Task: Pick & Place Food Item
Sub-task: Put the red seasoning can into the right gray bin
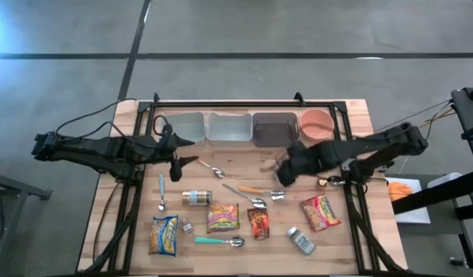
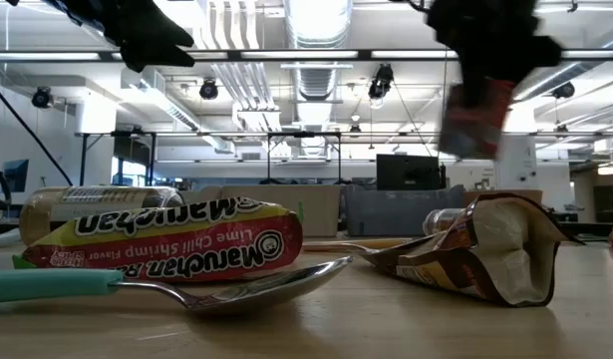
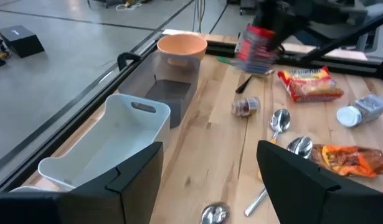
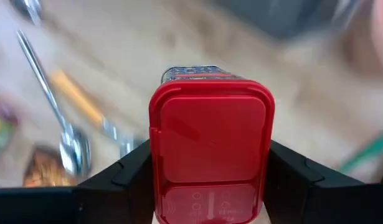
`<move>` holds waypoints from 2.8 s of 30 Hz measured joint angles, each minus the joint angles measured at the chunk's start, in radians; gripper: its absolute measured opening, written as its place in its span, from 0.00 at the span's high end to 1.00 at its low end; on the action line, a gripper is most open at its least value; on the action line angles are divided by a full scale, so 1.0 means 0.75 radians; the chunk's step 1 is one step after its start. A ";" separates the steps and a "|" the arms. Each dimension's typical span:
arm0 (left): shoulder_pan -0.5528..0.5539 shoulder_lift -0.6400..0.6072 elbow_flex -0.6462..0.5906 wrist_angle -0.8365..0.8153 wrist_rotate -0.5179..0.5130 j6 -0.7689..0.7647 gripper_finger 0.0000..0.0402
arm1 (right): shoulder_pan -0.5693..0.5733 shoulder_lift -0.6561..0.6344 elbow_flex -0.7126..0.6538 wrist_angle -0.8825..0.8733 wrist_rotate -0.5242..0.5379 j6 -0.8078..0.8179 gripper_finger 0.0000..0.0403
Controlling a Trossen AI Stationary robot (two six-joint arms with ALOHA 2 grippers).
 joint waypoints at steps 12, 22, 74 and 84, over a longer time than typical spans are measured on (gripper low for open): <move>0.002 0.000 0.006 0.047 -0.017 -0.036 0.35 | -0.534 0.152 0.170 0.330 -0.115 -0.779 0.47; 0.002 0.000 0.004 -0.005 -0.040 -0.080 0.35 | -0.612 0.479 0.485 0.360 -0.214 -1.165 0.47; 0.002 -0.002 0.005 -0.082 -0.060 0.027 0.35 | -0.647 1.302 1.437 -0.226 -0.393 -1.934 0.47; 0.002 -0.001 0.005 -0.086 -0.060 0.028 0.35 | -0.646 1.302 1.316 -0.176 -0.402 -1.930 0.47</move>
